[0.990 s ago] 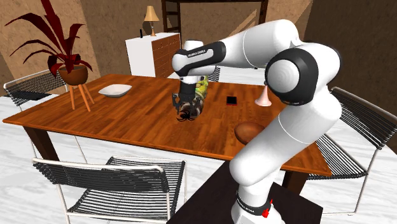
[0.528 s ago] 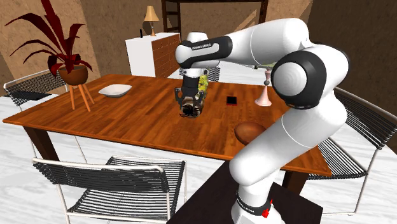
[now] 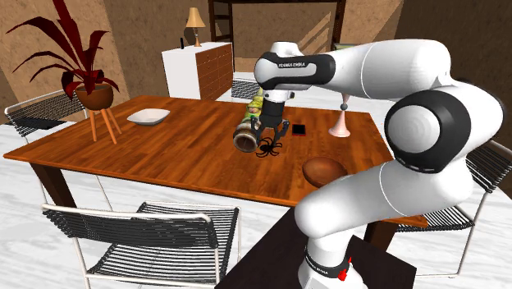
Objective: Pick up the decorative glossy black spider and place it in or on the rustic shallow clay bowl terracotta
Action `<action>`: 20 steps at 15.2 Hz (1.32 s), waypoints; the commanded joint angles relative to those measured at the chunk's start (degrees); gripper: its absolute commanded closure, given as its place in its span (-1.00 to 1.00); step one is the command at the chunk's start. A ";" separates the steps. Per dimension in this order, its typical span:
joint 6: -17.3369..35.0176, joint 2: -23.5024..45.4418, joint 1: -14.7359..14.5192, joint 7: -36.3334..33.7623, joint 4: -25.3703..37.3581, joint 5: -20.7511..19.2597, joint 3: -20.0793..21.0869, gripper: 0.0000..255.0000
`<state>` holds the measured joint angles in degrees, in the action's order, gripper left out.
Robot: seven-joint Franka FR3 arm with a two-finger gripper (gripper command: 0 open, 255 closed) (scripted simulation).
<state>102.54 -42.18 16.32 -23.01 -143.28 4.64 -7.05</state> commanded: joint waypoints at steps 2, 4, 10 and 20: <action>-3.89 -5.85 2.16 2.85 -2.34 -2.48 -2.65 1.00; -6.16 -9.19 3.61 4.67 -3.61 -4.17 -4.35 1.00; -13.30 -17.86 8.32 10.82 -5.57 -10.09 -10.07 1.00; -17.72 -24.84 13.64 18.20 -8.24 -17.95 -17.46 1.00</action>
<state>84.19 -66.96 29.80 -5.05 -150.85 -12.86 -24.02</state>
